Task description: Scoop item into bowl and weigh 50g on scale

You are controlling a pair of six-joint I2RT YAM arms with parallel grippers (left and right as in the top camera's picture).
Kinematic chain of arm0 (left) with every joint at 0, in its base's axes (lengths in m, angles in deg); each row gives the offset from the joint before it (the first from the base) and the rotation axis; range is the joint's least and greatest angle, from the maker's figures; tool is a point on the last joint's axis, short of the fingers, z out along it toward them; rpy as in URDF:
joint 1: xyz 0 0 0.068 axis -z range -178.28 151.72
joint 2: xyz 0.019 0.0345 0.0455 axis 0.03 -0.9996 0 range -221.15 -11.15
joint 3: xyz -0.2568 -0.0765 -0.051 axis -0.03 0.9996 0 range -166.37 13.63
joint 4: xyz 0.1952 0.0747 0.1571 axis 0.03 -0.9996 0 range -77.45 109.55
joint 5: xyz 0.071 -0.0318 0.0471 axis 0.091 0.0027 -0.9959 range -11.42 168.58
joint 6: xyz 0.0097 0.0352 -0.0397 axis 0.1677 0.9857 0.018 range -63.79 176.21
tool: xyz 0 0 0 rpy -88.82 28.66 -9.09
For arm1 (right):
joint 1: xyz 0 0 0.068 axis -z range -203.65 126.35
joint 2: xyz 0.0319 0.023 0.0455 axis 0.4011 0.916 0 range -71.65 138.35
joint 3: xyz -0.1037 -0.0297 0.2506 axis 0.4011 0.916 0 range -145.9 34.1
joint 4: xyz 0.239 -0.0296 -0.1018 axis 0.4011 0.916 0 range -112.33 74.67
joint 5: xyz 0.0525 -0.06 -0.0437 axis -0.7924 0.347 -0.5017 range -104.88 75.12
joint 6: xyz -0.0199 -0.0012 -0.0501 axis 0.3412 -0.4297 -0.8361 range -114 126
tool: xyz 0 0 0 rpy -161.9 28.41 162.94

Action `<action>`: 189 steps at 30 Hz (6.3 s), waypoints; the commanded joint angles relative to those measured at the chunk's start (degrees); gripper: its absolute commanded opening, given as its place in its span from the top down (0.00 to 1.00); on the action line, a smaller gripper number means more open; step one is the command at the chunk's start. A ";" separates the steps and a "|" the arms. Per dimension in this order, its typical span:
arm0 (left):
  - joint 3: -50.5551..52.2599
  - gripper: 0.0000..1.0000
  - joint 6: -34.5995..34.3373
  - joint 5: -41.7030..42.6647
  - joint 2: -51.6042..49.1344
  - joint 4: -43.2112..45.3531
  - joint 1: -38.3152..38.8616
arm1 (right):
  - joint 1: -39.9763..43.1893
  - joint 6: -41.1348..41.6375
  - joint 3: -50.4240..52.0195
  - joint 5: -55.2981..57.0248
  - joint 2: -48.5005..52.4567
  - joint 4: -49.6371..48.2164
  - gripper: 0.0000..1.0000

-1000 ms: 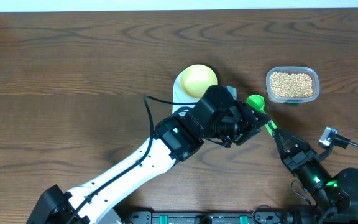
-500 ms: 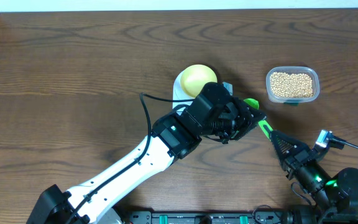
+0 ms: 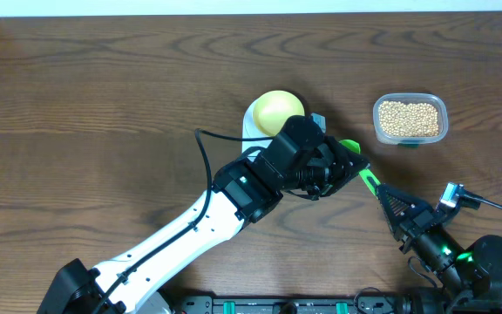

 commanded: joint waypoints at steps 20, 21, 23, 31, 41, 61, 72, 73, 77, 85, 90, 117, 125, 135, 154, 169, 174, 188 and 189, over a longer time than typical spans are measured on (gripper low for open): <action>0.00 0.89 0.81 -1.81 0.52 -0.79 -1.70 | 0.35 3.45 -0.68 -2.25 0.31 -0.20 0.99; 0.00 0.89 0.79 -1.81 0.52 -0.79 -1.70 | 0.35 3.45 -0.68 -2.29 0.31 -0.20 0.99; 0.00 0.89 0.79 -1.81 0.52 -0.79 -1.70 | 0.35 3.45 -0.68 -2.32 0.31 -0.20 0.99; 0.00 0.92 0.79 -1.81 0.52 -0.76 -1.70 | 0.35 3.41 -0.68 -2.49 0.31 -0.20 0.99; 0.00 0.93 1.22 -1.79 0.52 -0.79 -1.70 | 0.35 2.93 -0.68 -0.74 0.31 -0.20 0.43; 0.00 0.93 1.84 -1.62 0.52 5.95 0.24 | 0.35 8.79 -0.68 -3.30 0.31 -0.20 0.44; 0.00 0.93 1.60 -3.56 0.50 6.32 1.86 | 0.35 12.48 -0.68 -2.67 0.31 -3.26 0.48; 0.00 0.92 1.62 -3.54 0.50 6.32 1.86 | 0.35 12.66 -0.68 -2.38 0.31 -3.39 0.49; 0.00 0.92 1.22 -3.50 0.50 6.32 2.05 | 0.35 12.66 -0.68 -1.22 0.31 -3.41 0.57; 0.00 0.93 0.72 -3.56 0.50 6.36 3.37 | 0.35 13.75 -0.68 -1.07 0.31 -3.45 0.59; 0.00 0.93 0.72 -3.54 0.50 6.34 3.37 | 0.35 13.75 -0.68 0.39 0.31 -3.61 0.70; 0.00 0.92 -0.35 -4.66 0.50 6.58 3.37 | 0.35 16.98 -0.68 1.16 0.31 -3.85 0.70; 0.00 0.92 -0.37 -5.92 0.50 6.75 3.41 | 0.35 18.67 -0.68 1.16 0.31 -3.87 0.75; 0.00 0.93 -0.55 -9.14 0.50 6.99 4.74 | 0.35 19.28 -0.68 0.68 0.31 -4.70 0.73; 0.00 0.92 -1.86 -9.35 0.50 7.02 4.81 | 0.35 20.11 -0.68 0.81 0.31 -5.14 0.80; 0.00 0.93 -1.86 -9.11 0.50 7.19 5.25 | 0.35 20.13 -0.68 1.27 0.31 -5.16 0.83; 0.00 0.93 -1.86 -9.11 0.50 7.21 5.25 | 0.35 20.13 -0.68 1.27 0.31 -5.14 0.86; 0.00 0.93 -1.86 -8.90 0.50 7.19 5.25 | 0.35 20.09 -0.68 1.64 0.31 -5.14 0.94; 0.00 0.92 -1.86 -8.90 0.50 7.19 5.22 | 0.35 20.06 -0.68 1.64 0.31 -5.14 0.95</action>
